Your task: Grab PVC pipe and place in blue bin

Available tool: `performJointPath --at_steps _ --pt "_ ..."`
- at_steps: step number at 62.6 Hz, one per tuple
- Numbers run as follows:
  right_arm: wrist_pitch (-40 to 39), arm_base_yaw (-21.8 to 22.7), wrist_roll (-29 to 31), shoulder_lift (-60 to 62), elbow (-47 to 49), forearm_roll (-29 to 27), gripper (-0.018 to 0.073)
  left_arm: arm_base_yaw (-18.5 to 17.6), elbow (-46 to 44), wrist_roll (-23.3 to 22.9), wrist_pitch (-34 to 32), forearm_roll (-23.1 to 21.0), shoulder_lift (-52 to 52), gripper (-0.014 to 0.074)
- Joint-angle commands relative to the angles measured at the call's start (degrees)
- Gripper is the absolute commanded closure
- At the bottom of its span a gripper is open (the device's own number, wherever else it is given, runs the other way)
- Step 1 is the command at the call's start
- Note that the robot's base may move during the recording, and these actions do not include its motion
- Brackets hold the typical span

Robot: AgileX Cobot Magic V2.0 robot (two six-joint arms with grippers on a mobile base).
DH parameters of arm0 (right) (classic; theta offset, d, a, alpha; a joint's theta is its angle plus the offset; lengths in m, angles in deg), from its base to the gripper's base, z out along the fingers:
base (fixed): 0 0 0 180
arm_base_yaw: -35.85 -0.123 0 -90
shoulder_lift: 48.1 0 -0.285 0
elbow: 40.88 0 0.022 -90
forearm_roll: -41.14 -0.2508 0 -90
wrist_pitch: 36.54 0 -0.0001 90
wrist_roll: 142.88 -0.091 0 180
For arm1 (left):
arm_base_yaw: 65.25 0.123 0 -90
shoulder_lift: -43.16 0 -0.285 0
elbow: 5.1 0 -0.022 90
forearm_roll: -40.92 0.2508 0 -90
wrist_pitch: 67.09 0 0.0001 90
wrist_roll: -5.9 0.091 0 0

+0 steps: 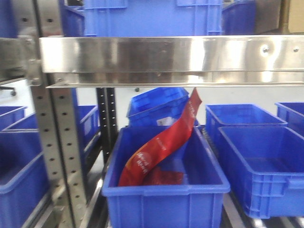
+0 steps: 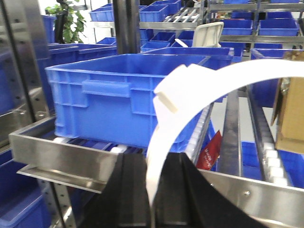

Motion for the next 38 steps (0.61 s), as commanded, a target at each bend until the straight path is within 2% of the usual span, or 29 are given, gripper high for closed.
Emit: performJointPath --at_steps 1,38 --pt "-1.50 -0.02 0.03 0.16 0.00 0.74 0.0727 -0.39 0.06 -0.28 -1.33 -0.12 -0.18 0.0707" --pt "-1.50 -0.02 0.03 0.16 0.00 0.74 0.0727 -0.39 0.06 -0.28 -1.33 -0.12 -0.18 0.0707"
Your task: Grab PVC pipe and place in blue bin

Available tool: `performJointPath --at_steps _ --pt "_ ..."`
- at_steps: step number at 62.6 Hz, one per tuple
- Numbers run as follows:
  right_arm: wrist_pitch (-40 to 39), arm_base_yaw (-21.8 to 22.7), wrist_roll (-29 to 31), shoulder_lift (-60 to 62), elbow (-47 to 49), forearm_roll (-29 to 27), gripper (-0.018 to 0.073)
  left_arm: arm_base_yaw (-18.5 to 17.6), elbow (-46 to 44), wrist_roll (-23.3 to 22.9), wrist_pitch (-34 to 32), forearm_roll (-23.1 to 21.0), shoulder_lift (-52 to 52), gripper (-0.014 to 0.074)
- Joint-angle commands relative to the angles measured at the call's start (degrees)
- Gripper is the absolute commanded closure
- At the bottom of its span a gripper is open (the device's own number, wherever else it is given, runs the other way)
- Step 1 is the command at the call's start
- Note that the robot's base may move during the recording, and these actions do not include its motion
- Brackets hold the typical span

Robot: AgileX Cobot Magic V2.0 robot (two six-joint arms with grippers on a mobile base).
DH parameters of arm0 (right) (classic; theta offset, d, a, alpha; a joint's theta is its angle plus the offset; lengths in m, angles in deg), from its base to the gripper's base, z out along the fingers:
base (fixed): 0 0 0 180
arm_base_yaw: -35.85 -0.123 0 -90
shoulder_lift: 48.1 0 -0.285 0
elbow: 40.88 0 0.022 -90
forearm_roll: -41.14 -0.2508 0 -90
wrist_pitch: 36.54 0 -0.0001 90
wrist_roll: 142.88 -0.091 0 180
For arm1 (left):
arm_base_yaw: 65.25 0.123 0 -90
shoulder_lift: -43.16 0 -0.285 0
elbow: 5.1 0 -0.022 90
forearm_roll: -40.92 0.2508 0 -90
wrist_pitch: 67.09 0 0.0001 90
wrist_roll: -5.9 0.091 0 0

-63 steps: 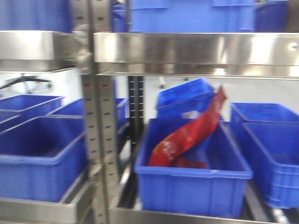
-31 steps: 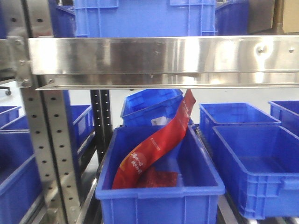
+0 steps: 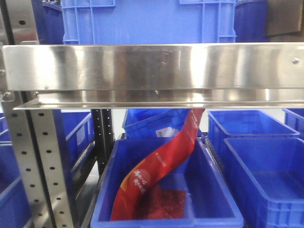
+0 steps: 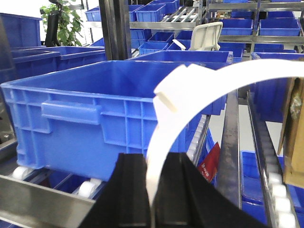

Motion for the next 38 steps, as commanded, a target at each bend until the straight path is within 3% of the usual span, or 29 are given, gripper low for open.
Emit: performJointPath --at_steps 1,38 --pt "-1.50 -0.02 0.03 0.16 0.00 0.74 0.0727 -0.39 0.06 -0.28 -1.33 -0.12 -0.18 0.0707" --pt "-1.50 -0.02 0.03 0.16 0.00 0.74 0.0727 -0.39 0.06 -0.28 -1.43 -0.12 -0.18 0.0707"
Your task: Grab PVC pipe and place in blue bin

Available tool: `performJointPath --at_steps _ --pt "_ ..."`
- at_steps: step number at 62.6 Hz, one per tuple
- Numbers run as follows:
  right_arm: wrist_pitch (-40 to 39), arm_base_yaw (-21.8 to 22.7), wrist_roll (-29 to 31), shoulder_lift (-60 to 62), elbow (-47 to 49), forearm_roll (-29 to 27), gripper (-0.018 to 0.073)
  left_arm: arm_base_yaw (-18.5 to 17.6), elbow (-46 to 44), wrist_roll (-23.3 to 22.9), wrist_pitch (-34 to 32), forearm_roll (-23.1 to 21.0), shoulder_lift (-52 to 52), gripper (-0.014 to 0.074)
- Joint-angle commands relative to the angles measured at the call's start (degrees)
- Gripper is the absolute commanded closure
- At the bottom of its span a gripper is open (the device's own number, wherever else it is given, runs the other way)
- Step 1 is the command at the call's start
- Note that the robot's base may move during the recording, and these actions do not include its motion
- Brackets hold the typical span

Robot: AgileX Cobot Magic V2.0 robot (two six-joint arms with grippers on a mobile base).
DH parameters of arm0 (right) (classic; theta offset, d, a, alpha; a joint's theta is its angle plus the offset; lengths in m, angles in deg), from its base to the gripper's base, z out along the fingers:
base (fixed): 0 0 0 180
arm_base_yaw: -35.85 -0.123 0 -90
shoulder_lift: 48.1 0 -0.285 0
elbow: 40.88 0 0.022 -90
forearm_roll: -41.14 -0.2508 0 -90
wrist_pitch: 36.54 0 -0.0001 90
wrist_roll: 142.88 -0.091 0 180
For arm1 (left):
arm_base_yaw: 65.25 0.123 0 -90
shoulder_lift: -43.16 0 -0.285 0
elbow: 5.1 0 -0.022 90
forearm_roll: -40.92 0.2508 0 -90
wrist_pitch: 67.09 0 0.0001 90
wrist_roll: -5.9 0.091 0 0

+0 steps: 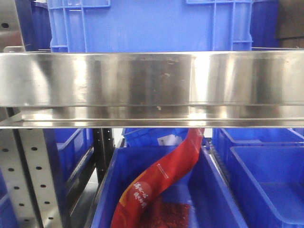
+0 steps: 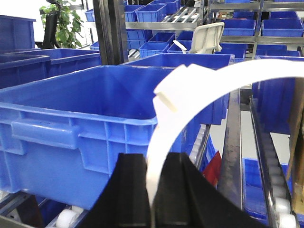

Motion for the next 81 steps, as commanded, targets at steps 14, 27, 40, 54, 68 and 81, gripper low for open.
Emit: performJointPath --at_steps 14,27,40,54,68,81 --pt "-1.50 -0.02 0.03 0.16 0.00 0.74 0.0727 -0.39 0.06 -0.28 -1.43 -0.12 -0.18 0.0707" --pt "-1.50 -0.02 0.03 0.16 0.00 0.74 0.0727 -0.39 0.06 -0.28 -2.32 -0.12 -0.18 0.0707" --pt "-1.78 -0.02 0.03 0.10 0.00 0.74 0.0727 -0.39 0.06 -0.28 -2.99 -0.12 -0.18 0.0707" --pt "-3.51 -0.02 0.03 -0.33 0.00 -0.42 0.0727 -0.39 0.06 -0.28 -2.46 -0.12 0.74 0.0707" --pt "-5.00 -2.06 5.09 -12.92 6.73 -0.42 0.0727 -8.06 -10.08 0.45 -2.49 4.81 12.06 0.0707" --pt "-0.95 -5.15 5.09 -26.91 20.03 -1.70 0.0727 -14.41 -24.33 0.45 -1.70 7.63 26.81 0.0707"
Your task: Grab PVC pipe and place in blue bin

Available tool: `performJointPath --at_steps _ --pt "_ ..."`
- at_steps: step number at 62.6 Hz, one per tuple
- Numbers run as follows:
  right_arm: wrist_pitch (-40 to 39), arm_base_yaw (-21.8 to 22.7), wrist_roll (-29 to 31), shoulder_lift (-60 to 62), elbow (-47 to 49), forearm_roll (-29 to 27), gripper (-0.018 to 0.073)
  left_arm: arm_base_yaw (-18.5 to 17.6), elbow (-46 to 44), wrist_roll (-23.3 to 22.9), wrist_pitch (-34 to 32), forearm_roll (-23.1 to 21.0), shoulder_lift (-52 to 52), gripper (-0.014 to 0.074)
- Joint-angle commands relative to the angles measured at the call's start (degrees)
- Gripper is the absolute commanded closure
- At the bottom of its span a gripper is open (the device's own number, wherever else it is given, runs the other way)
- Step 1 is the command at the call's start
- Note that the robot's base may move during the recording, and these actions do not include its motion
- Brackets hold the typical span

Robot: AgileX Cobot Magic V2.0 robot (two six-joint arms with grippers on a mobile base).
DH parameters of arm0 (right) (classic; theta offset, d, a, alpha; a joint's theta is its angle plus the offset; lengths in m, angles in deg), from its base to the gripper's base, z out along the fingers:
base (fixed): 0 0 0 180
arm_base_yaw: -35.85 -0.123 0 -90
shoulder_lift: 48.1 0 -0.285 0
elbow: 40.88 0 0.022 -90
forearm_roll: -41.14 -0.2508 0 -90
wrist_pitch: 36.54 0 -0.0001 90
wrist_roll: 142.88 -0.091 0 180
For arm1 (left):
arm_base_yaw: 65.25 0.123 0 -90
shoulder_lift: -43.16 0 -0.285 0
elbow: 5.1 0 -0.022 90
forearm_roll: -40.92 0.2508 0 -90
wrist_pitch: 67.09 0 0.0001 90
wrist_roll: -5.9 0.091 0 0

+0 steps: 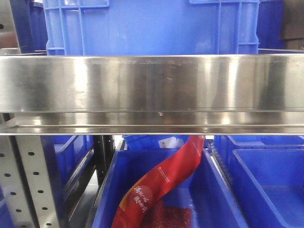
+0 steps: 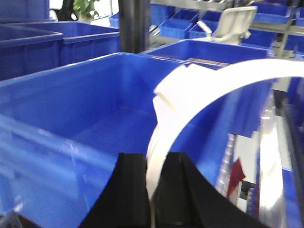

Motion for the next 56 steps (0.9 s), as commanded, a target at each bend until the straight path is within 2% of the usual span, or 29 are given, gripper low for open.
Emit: performJointPath --at_steps 1,6,22,30,42,49,56 --pt "2.61 -0.70 0.63 -5.56 6.56 -1.66 0.0727 -1.29 -6.64 0.12 -0.79 -0.21 5.71 0.0707" --pt "8.35 -0.70 0.63 -10.17 13.23 -4.53 0.0727 -0.77 -13.56 0.12 1.65 -1.48 10.72 0.0707" --pt "22.56 -0.70 0.63 -24.96 34.81 -7.37 0.0727 3.69 -38.34 0.12 19.58 -1.48 28.25 0.0707" --pt "27.59 -0.70 0.63 -31.35 42.04 -10.51 0.0727 4.27 -44.80 0.12 21.96 -1.48 33.97 0.0707" --pt "34.11 -0.70 2.51 -37.81 48.90 -11.27 0.0727 4.27 -45.74 0.12 21.43 -1.48 37.85 0.0707" --pt "35.21 -0.79 2.51 -38.82 49.73 -11.97 0.0651 4.27 -45.74 0.12 20.78 -1.48 37.97 0.0707" --pt "35.20 -0.79 2.51 -38.82 49.73 -11.97 0.0475 4.27 -45.74 0.12 21.69 -1.23 37.97 0.0687"
